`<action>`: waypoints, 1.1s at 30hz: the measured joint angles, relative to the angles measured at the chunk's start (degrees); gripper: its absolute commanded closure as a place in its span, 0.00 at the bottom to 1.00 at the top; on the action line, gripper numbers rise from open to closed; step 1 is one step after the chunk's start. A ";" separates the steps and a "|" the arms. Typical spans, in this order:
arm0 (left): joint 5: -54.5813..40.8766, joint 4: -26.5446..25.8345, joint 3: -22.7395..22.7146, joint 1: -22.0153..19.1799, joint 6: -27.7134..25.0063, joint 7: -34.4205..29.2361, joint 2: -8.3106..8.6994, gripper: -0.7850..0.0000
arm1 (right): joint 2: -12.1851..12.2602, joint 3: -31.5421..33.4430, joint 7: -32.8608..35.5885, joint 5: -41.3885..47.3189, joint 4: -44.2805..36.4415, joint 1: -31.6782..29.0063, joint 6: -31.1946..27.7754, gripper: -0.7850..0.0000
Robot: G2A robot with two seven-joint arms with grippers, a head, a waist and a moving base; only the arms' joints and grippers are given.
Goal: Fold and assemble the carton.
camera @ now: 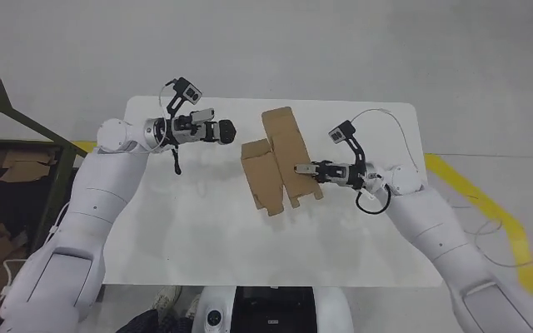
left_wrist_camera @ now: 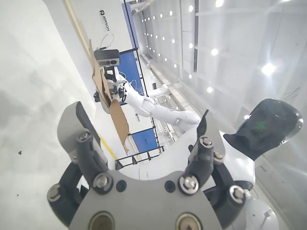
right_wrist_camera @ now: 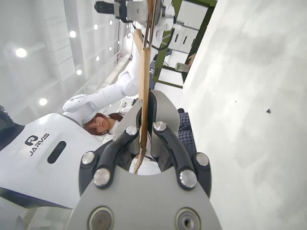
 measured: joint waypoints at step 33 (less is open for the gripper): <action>18.91 -7.24 8.43 4.66 -7.18 18.02 -3.67 0.54 | 1.63 11.28 -39.53 -22.36 -22.29 -21.65 8.12 1.00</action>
